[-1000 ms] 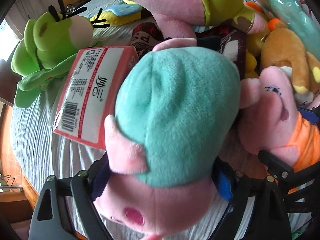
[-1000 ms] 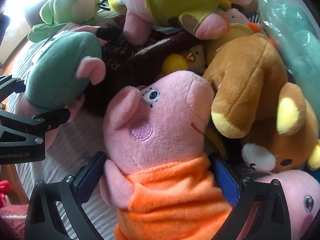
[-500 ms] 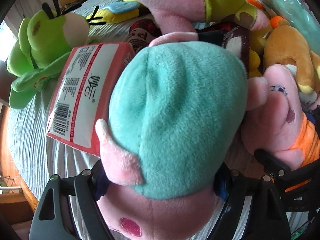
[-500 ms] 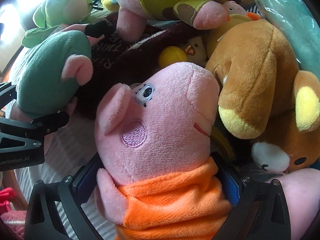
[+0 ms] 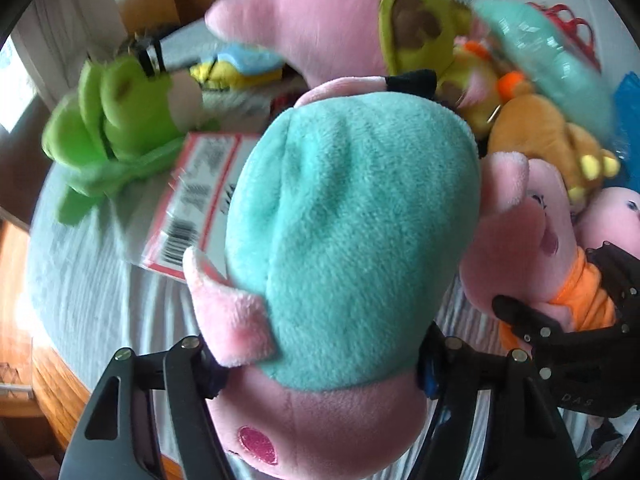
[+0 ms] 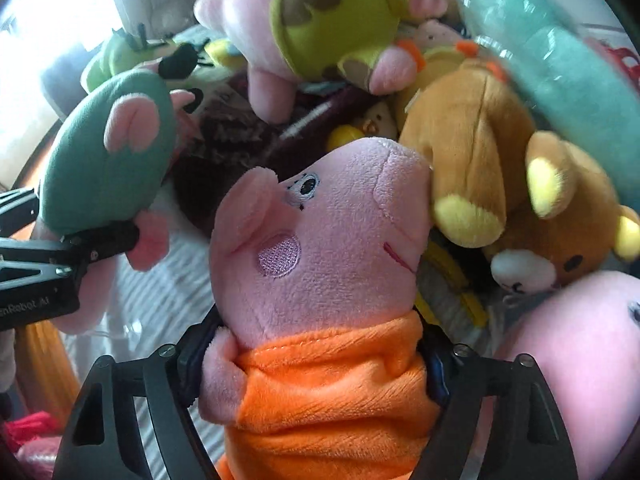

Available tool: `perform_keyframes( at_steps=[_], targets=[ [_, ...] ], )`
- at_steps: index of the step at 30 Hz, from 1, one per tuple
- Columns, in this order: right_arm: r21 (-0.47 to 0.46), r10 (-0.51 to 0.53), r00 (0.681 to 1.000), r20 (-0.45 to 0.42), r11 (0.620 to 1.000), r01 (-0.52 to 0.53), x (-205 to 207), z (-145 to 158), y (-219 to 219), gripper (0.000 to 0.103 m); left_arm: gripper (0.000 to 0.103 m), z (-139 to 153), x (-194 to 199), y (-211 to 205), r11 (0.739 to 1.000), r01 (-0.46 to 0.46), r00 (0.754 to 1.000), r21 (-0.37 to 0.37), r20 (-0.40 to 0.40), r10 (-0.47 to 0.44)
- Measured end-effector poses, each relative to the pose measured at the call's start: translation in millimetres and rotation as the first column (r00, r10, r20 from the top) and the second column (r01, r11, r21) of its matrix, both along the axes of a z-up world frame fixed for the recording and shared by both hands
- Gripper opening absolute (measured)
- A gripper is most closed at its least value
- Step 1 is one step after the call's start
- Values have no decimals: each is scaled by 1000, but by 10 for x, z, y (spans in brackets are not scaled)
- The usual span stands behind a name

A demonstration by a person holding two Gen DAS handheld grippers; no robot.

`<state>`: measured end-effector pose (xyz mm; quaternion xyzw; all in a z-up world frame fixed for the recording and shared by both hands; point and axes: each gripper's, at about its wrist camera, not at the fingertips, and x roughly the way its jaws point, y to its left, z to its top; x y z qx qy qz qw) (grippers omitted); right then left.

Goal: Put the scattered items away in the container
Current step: 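Close the left gripper on the green-shirt pig while the right gripper grips the orange-shirt pig, then lift both pig plushes and carry them over the blue crate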

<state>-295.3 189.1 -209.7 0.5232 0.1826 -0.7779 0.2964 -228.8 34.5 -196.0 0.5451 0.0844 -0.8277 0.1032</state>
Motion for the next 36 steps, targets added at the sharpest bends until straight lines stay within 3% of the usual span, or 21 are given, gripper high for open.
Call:
perform_keyframes(
  at_steps=[10, 14, 22, 29, 36],
  targets=[
    [-33, -123, 986, -110, 992, 120, 543, 591, 247, 76, 69, 165, 513, -30, 996, 91, 995, -7, -48, -91],
    [-53, -169, 976, -136, 985, 163, 782, 466, 166, 76, 69, 153, 490, -137, 989, 145, 987, -11, -66, -145],
    [-87, -265, 945, -190, 964, 252, 1105, 591, 163, 76, 69, 334, 727, 43, 967, 254, 960, -20, -114, -254],
    [-105, -375, 891, -254, 927, 360, 1402, 859, 495, 76, 69, 571, 843, 308, 929, 370, 911, -25, -186, -368],
    [-126, -475, 814, -335, 879, 461, 1768, 1213, 928, 76, 69, 912, 943, 744, 863, 503, 825, -45, -273, -495]
  ],
)
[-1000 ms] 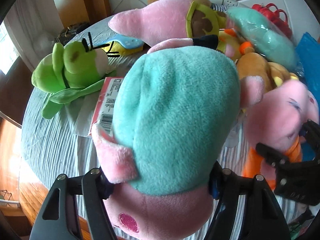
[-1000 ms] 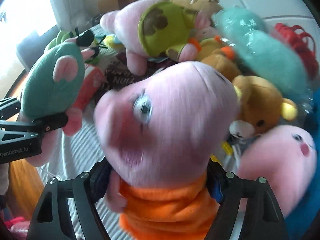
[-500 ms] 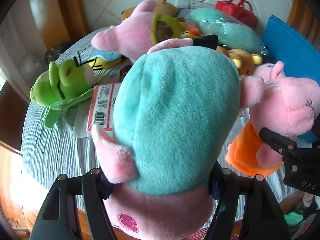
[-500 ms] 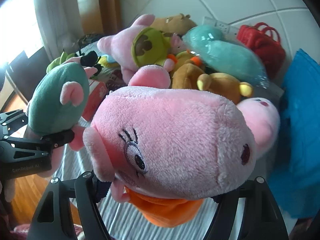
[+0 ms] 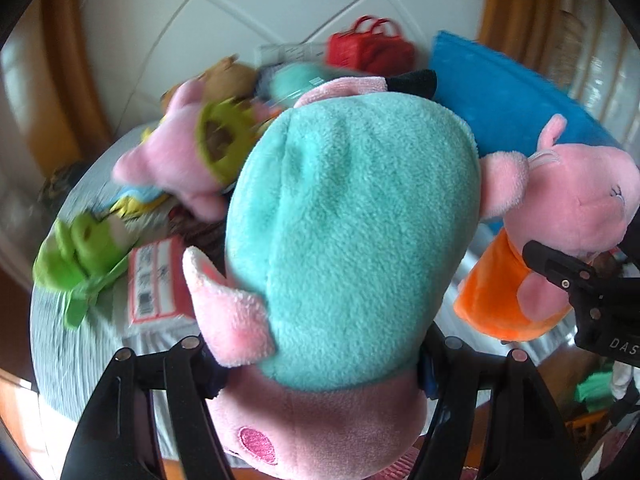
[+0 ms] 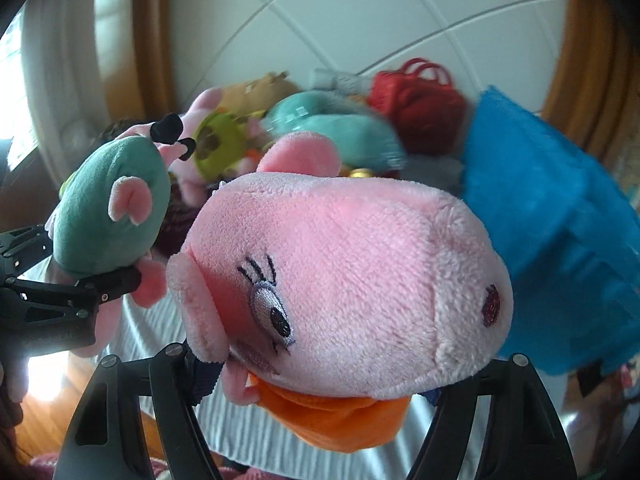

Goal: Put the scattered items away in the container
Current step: 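Lift both pig plushes and carry them over the blue crate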

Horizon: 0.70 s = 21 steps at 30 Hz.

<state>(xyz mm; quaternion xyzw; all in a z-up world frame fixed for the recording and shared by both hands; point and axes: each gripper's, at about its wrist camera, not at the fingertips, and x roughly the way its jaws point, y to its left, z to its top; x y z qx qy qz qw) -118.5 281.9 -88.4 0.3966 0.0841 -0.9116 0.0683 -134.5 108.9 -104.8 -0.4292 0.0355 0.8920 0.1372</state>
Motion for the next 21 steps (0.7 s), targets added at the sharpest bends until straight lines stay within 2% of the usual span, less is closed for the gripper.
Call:
perform_keyframes(
  at_steps=[5, 10, 16, 21],
  targets=[
    [-4, -59, 997, -58, 998, 59, 191, 276, 350, 76, 69, 284, -3, 410, 995, 101, 993, 23, -61, -99],
    [-23, -106, 988, -110, 994, 105, 210, 532, 766, 76, 69, 573, -108, 925, 984, 173, 977, 31, -128, -168],
    [-36, -91, 964, -251, 996, 85, 79, 1024, 1416, 76, 69, 1068, -379, 1667, 978, 200, 952, 60, -249, -179],
    [-70, -53, 934, -352, 997, 31, -90, 1594, 2194, 76, 69, 1599, -668, 2514, 977, 201, 934, 73, -314, -169]
  ],
)
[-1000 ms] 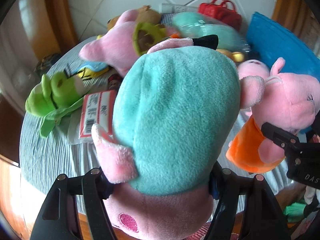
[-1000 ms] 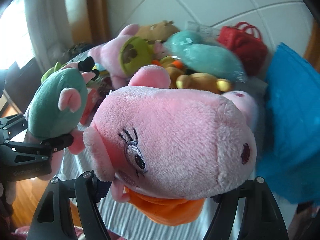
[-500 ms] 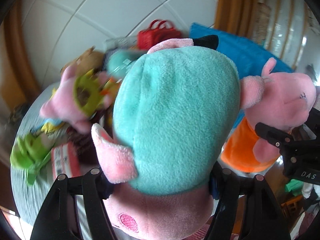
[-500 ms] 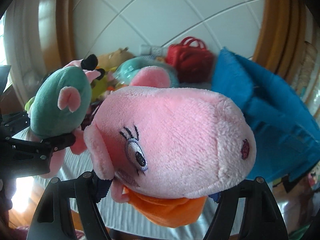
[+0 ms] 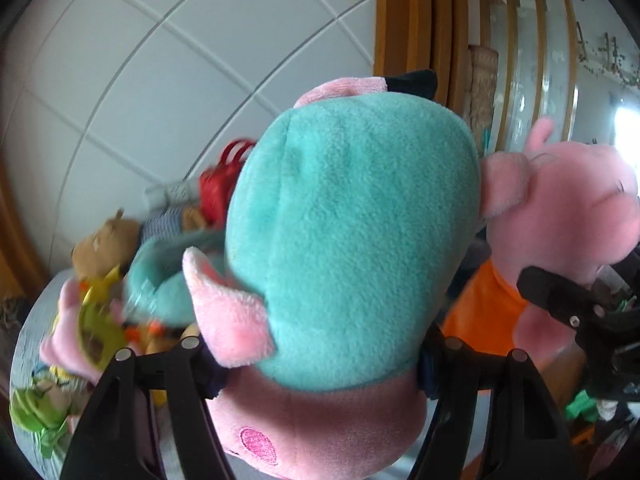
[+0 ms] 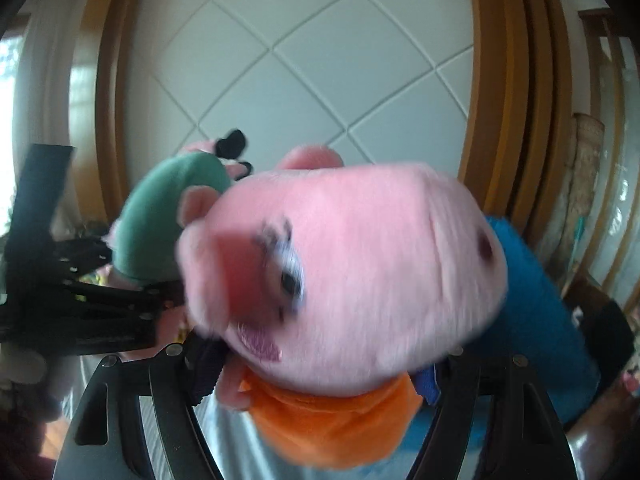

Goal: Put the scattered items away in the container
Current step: 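Lift both pig plushes and carry them over the blue crate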

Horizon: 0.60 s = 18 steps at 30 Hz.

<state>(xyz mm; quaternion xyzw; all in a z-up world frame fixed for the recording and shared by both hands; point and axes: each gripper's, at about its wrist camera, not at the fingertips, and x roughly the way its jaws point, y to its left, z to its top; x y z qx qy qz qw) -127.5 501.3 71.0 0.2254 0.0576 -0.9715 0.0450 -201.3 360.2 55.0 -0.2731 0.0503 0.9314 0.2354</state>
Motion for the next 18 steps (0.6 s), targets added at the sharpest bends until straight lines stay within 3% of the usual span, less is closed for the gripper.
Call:
perform_keyframes(
  at_steps=[4, 7, 13, 18],
  targets=[
    [-44, -39, 997, -67, 998, 36, -138, 297, 787, 76, 69, 264, -136, 686, 1000, 28, 999, -12, -28, -29],
    [-76, -90, 994, -65, 993, 85, -308, 295, 1276, 76, 69, 296, -323, 1198, 998, 60, 998, -21, -10, -60],
    [-80, -185, 983, 19, 979, 186, -801, 31, 1949, 76, 69, -41, -747, 1880, 991, 113, 988, -77, 118, -103],
    [6, -241, 957, 160, 970, 243, -1091, -245, 2187, 76, 69, -474, -1033, 2271, 973, 171, 962, -158, 240, -130]
  ],
)
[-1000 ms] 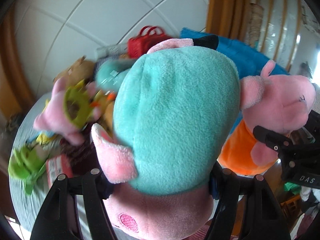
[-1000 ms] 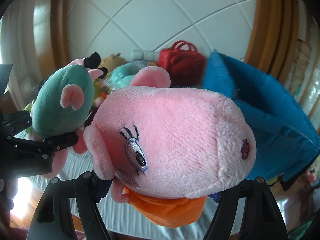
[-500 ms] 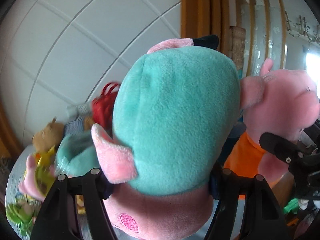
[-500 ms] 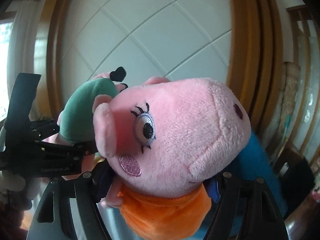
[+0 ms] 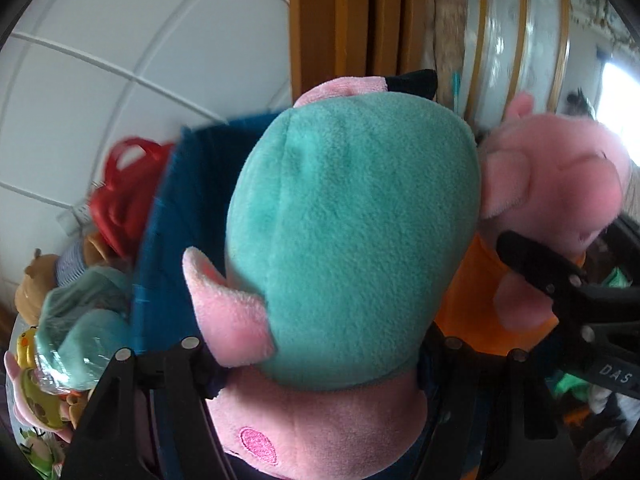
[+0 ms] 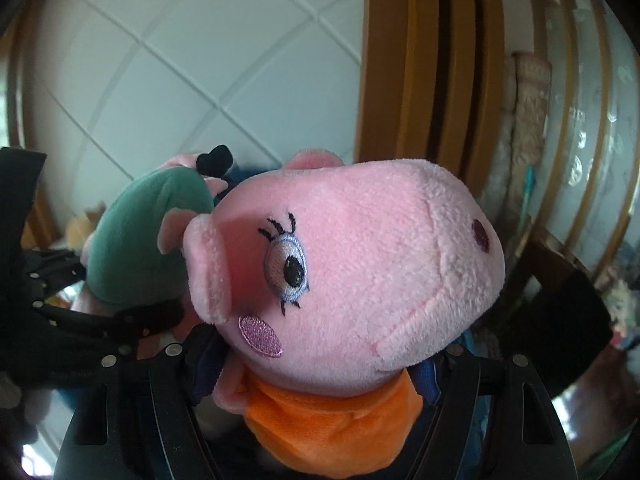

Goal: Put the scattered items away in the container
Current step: 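Lift both pig plushes and carry them over the blue crate, then lower both pigs into the crate and open both grippers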

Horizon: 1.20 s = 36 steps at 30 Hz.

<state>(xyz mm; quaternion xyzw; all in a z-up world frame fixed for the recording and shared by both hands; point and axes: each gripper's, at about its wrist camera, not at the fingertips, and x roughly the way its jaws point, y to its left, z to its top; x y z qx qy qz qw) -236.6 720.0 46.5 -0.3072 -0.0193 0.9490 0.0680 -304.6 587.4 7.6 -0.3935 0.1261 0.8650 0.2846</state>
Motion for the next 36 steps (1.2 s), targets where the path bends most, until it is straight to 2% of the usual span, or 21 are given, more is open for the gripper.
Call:
perform_keyframes(
  at_steps=[5, 8, 14, 25, 30, 36],
  targets=[
    [81, -17, 989, 146, 997, 6, -115, -383, 59, 76, 69, -287, -139, 236, 996, 40, 996, -82, 81, -33],
    [77, -32, 980, 197, 997, 17, -167, -533, 157, 76, 69, -313, -163, 299, 994, 46, 997, -103, 70, -39],
    [75, -48, 965, 257, 997, 29, -246, -611, 245, 76, 71, -424, -244, 355, 992, 47, 989, -115, 145, -31],
    [63, -85, 960, 269, 996, 71, -303, -570, 346, 77, 74, -406, -156, 389, 990, 50, 989, -135, 148, -29],
    [74, -95, 957, 276, 994, 77, -311, -572, 327, 80, 87, -347, -172, 389, 989, 44, 993, -142, 117, -27],
    [76, -102, 955, 278, 994, 84, -315, -571, 334, 82, 87, -338, -199, 385, 989, 34, 993, -141, 115, -18]
  ],
)
